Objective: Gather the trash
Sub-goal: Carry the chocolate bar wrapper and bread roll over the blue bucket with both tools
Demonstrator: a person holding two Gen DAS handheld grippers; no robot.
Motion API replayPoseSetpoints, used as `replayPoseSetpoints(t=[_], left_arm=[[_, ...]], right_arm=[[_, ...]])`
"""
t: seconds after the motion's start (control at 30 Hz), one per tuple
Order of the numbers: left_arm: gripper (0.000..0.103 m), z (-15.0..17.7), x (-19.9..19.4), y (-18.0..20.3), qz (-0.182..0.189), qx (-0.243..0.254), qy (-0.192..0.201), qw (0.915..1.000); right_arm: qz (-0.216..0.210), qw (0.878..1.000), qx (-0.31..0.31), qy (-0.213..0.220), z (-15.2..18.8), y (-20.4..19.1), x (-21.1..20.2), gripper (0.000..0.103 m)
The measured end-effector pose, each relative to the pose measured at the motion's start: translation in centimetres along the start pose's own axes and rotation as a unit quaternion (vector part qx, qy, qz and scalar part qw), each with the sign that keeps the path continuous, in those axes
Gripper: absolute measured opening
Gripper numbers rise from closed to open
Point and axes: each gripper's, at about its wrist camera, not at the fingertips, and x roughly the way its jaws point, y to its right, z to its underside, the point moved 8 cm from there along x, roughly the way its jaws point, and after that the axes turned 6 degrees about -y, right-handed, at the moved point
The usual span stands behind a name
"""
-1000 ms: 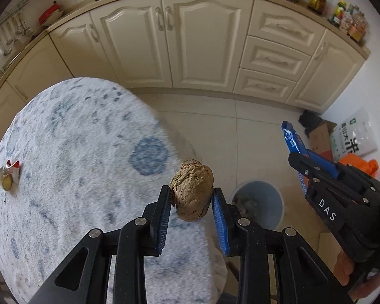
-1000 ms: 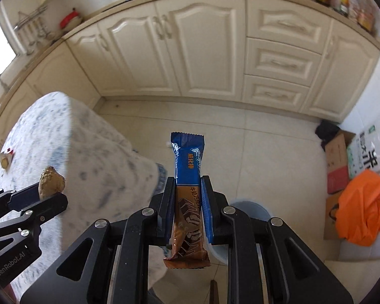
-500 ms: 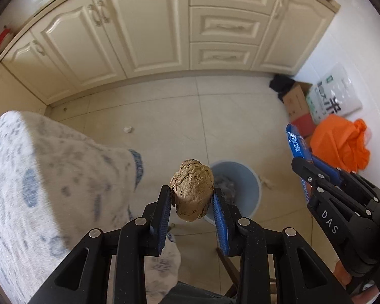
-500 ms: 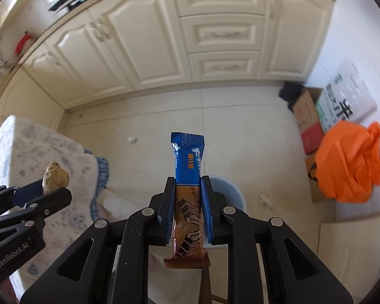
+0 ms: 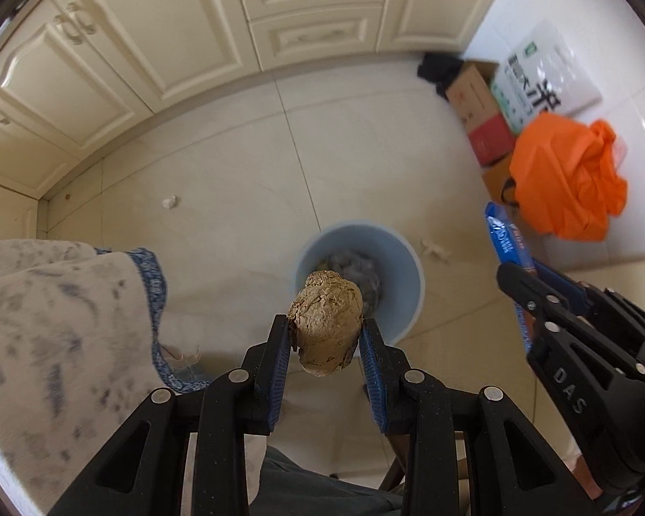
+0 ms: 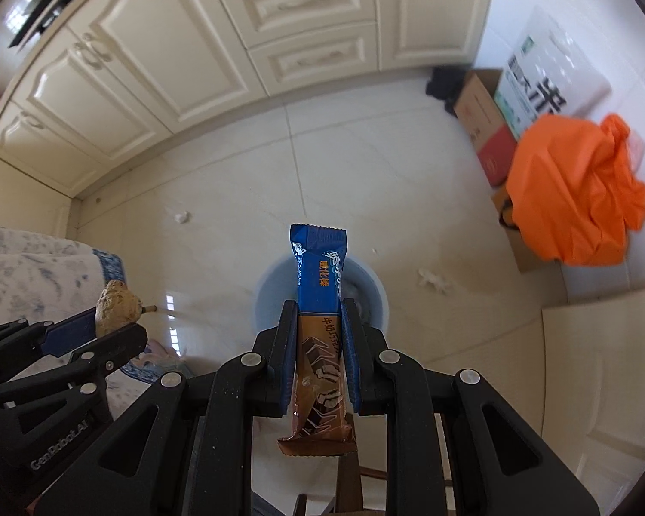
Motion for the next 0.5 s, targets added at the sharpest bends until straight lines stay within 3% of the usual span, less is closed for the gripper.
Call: replayPoseSetpoints(t=[0.13,0.3,0.5], left_arm=[[0.029,-1.3,3.7,1.1,0.007,0.019,-0.036,0.9992],[0.029,-3.2,9.1,1.9,-0.01,0.042,-0.103,0.9938],[0.03,-5.6,13.6,3.0,0.037,0.025,-0.147,0.9881]], right_arm=[[0.008,1.0,0.016,-0.022,0.8,1.4,1.6,0.019],[0.01,0.997,0.032,-0.064,1.8,2.6,4.6,0.019],[-0.038,0.991,0.055,-0.113,2.7,2.4,8.2,0.019]])
